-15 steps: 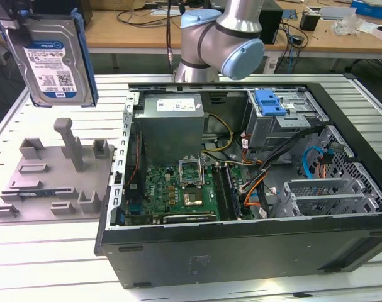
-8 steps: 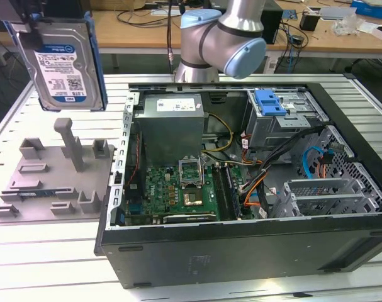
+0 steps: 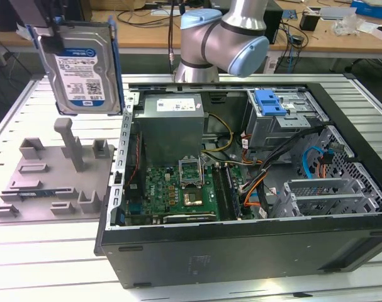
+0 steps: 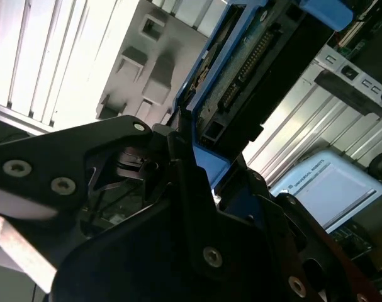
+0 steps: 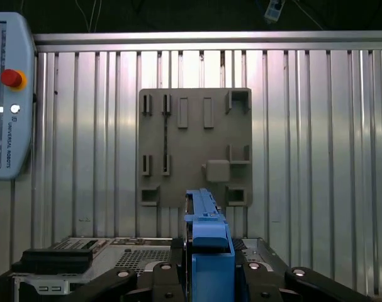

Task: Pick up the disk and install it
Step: 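Pick up the disk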

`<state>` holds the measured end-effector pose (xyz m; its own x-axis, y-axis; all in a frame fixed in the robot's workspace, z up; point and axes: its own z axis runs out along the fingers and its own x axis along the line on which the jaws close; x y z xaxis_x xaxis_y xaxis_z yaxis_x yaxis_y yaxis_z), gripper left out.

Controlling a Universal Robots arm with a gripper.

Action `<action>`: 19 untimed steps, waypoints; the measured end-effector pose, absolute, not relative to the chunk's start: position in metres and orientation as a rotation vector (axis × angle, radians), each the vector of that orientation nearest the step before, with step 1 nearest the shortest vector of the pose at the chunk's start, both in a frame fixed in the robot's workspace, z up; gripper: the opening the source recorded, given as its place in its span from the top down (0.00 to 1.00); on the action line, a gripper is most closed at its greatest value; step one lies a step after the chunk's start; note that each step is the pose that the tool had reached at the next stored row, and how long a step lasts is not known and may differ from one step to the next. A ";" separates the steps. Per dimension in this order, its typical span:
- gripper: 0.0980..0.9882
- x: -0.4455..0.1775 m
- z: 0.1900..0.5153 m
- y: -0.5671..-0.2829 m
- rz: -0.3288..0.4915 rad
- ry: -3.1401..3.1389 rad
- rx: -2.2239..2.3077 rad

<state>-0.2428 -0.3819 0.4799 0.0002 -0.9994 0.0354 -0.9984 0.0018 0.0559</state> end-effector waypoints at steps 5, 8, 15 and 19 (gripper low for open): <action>0.70 -0.219 0.481 -0.388 -0.028 -2.173 2.173; 0.70 -0.206 0.482 -0.392 -0.031 -2.171 2.172; 0.70 -0.166 0.484 -0.402 -0.040 -2.165 2.170; 0.70 -0.144 0.485 -0.408 -0.044 -2.161 2.169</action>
